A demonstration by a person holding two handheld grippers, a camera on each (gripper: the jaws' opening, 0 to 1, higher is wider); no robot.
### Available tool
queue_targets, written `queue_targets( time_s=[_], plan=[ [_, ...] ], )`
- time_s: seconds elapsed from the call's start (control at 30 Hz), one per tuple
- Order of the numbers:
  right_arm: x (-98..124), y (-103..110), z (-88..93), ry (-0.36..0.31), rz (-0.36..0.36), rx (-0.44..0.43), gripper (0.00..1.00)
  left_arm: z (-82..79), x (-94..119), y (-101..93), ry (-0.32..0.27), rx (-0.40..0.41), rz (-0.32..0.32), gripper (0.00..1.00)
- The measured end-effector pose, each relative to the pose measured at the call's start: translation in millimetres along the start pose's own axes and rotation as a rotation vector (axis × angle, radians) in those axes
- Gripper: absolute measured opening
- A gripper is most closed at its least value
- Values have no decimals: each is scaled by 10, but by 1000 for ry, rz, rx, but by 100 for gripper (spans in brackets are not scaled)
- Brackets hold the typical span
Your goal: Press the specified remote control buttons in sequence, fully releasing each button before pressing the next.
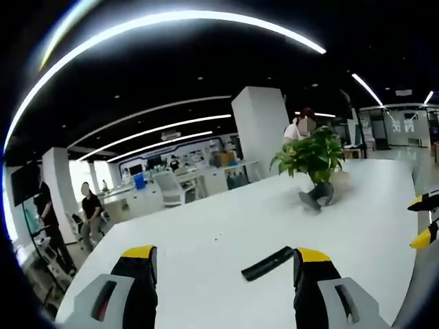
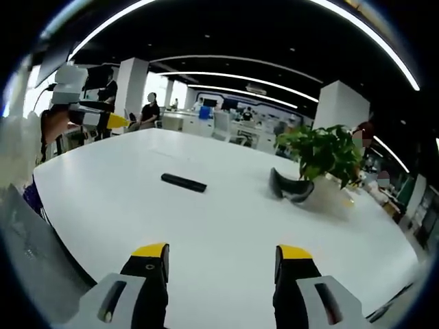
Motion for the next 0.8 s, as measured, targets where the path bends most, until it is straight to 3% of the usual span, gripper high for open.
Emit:
queue_targets(
  time_s=[0.37, 0.63, 0.8],
  plan=[
    [-38, 27, 105, 76, -15, -1, 46, 2, -486, -124, 26, -37, 96, 83],
    [-54, 34, 164, 123, -26, -11, 35, 171, -868, -245, 94, -75, 173, 83],
    [-77, 63, 241, 183, -52, -34, 20, 261, -1037, -332, 127, -109, 209, 82]
  ],
)
Point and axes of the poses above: the point that each gripper's makers call its tool centre point, and the gripper's own axes: x roughly backward along the fingers, y roughly to its left, z roughly out of its underside, the point moved 5 cm from there along x, roughly backward along the fingers, and after that the axes turned 9 degrees about -z, right-handed, at the moved point
